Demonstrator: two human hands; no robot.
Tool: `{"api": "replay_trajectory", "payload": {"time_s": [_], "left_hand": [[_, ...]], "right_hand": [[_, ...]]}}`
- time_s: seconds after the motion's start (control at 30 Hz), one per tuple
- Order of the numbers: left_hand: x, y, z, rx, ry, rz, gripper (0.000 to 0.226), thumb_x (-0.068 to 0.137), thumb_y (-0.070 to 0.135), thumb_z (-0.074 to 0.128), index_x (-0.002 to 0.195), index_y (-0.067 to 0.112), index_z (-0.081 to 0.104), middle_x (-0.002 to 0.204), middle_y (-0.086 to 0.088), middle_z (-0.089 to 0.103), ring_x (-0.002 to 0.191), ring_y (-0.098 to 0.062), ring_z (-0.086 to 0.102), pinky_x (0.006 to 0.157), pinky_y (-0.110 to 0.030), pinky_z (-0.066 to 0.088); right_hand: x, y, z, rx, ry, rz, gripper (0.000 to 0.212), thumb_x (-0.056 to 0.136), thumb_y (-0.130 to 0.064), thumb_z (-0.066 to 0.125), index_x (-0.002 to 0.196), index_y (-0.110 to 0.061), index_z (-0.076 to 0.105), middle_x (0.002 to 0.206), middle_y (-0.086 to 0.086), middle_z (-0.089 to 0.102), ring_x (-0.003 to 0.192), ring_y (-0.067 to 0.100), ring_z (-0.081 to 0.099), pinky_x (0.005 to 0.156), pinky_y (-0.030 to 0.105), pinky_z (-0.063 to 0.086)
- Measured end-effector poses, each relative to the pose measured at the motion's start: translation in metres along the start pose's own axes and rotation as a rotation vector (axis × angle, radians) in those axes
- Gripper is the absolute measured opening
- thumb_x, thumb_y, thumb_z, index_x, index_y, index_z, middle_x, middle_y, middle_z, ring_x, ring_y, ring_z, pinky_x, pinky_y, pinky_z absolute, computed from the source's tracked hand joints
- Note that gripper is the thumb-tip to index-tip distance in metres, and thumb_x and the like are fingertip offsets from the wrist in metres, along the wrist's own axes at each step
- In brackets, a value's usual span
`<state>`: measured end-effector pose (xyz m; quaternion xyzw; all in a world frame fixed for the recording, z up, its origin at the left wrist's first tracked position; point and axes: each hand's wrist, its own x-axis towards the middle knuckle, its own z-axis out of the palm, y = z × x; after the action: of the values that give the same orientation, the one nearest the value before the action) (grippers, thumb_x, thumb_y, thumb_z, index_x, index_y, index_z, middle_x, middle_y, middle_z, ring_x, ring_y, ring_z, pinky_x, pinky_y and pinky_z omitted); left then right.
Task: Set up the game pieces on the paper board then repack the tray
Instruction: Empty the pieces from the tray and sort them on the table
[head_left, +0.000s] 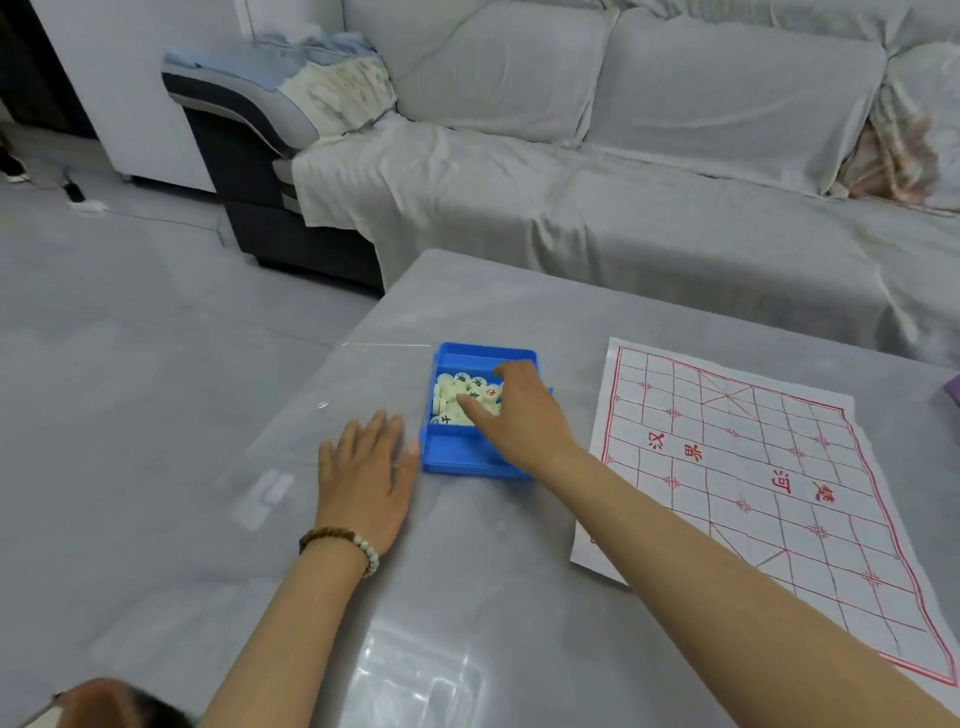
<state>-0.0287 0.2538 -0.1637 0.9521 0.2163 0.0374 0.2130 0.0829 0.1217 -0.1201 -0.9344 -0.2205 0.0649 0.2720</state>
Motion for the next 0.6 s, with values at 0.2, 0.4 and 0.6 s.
{"api": "replay_trajectory", "payload": {"time_s": [0.2, 0.4, 0.6], "left_hand": [[0.002, -0.002, 0.002, -0.015, -0.004, 0.011, 0.052, 0.098, 0.042, 0.014, 0.148, 0.030, 0.006, 0.156, 0.011, -0.001, 0.143, -0.013, -0.007, 0.115, -0.038, -0.010], [0.003, 0.003, 0.001, -0.006, -0.013, -0.021, 0.052, 0.098, 0.041, 0.012, 0.148, 0.029, 0.005, 0.156, 0.010, -0.003, 0.143, -0.014, -0.008, 0.115, -0.039, -0.009], [0.002, 0.006, 0.000, 0.017, -0.017, -0.033, 0.054, 0.097, 0.043, 0.010, 0.148, 0.028, 0.002, 0.156, 0.009, -0.006, 0.143, -0.015, -0.011, 0.115, -0.040, -0.010]], "right_hand": [[0.033, -0.010, 0.036, -0.293, 0.078, 0.174, 0.074, 0.089, -0.064, 0.033, 0.127, -0.001, 0.037, 0.131, 0.017, 0.038, 0.119, 0.031, 0.037, 0.099, 0.036, 0.032], [0.037, 0.000, 0.048, -0.266, 0.170, 0.077, 0.055, 0.092, -0.055, 0.036, 0.119, -0.008, 0.044, 0.118, 0.010, 0.046, 0.110, 0.029, 0.039, 0.093, 0.036, 0.032], [0.040, 0.012, 0.042, -0.212, 0.115, -0.078, 0.035, 0.091, -0.046, 0.043, 0.107, -0.015, 0.050, 0.105, 0.003, 0.046, 0.101, 0.024, 0.044, 0.085, 0.034, 0.035]]}}
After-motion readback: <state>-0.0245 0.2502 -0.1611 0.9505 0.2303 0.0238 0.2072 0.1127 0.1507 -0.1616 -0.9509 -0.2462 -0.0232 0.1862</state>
